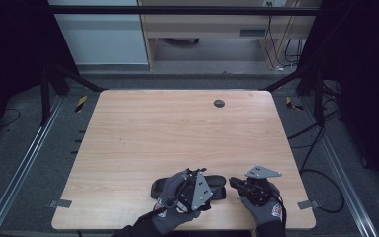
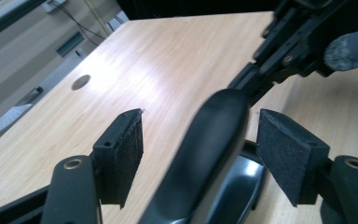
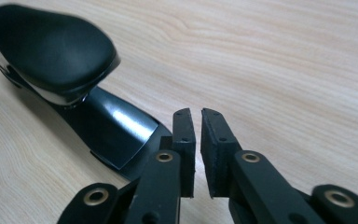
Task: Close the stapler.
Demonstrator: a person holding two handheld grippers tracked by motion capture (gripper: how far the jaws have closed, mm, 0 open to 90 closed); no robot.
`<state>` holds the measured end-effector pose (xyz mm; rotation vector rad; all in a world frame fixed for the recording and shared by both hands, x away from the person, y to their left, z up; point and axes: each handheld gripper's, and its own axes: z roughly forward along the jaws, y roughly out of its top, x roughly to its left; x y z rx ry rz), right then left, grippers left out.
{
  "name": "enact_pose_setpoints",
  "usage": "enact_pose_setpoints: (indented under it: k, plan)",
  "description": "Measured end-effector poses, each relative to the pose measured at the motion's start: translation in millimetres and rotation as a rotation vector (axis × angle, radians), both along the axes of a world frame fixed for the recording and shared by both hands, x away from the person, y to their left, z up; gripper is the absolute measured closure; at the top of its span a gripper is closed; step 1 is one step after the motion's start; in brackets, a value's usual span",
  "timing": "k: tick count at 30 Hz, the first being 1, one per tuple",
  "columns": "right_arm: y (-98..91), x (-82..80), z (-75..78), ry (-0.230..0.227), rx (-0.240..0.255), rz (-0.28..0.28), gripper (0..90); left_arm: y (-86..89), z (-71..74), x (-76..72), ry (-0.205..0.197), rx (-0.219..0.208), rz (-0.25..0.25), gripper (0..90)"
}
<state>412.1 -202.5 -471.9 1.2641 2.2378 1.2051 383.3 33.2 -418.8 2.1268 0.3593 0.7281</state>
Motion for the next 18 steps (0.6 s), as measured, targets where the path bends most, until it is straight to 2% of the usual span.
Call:
enact_pose_setpoints:
  k: [5,9,13,15,16,17,18]
  plan:
    - [-5.9,0.9,3.1,0.002,0.025,-0.005,89.8,16.8,7.2,5.2,0.012,-0.036,0.033,31.7]
    - [-7.4,1.9,5.4,0.007,0.025,-0.005,90.0,37.6,9.9,13.3,0.035,-0.074,0.085,31.9]
    - [-7.8,2.8,8.9,-0.008,0.022,-0.003,90.0,48.8,12.1,16.9,0.043,-0.09,0.108,32.1]
    - [-7.3,3.4,11.9,-0.015,0.02,0.001,90.0,56.9,13.4,18.9,0.043,-0.117,0.135,32.2]
    - [-7.3,3.4,15.7,-0.025,0.026,0.005,90.0,64.4,14.7,20.3,0.042,-0.117,0.152,32.5]
    - [-7.3,3.4,15.7,-0.025,0.026,0.005,90.0,64.4,14.7,20.3,0.042,-0.117,0.152,32.5]
    - [-7.6,2.5,20.6,-0.041,0.035,0.004,90.0,73.8,14.8,22.2,0.04,-0.129,0.172,32.5]
